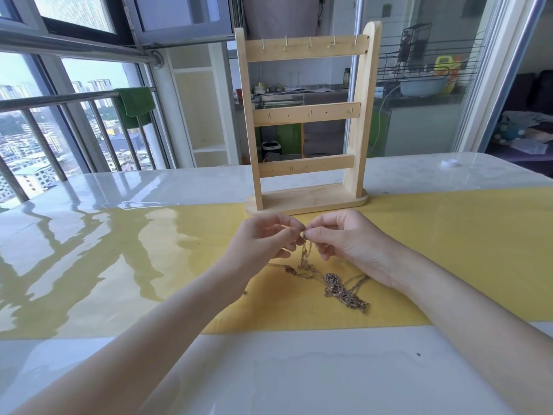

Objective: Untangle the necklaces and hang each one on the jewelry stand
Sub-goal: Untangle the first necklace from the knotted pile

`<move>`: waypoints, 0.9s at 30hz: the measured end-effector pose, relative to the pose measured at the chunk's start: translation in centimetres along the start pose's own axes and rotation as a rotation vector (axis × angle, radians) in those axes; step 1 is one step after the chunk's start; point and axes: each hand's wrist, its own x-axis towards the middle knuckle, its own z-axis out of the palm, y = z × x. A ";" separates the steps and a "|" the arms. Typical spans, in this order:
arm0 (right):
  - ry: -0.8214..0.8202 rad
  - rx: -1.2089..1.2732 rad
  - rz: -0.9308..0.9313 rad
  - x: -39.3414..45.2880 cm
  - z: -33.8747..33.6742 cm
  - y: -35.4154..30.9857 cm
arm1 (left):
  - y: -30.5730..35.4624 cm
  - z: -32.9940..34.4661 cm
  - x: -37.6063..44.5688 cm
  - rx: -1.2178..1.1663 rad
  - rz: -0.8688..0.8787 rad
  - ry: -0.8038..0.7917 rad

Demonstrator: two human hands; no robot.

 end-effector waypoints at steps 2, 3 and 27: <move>0.010 0.011 -0.004 0.0 0.0 0.0 | 0.0 -0.2 0.1 0.002 -0.012 0.004; 0.014 0.018 -0.005 0.0 0.0 -0.1 | 0.0 -0.2 0.1 0.012 -0.013 0.003; -0.012 0.086 -0.007 0.1 -0.1 0.0 | 0.0 0.0 0.0 0.123 0.145 -0.023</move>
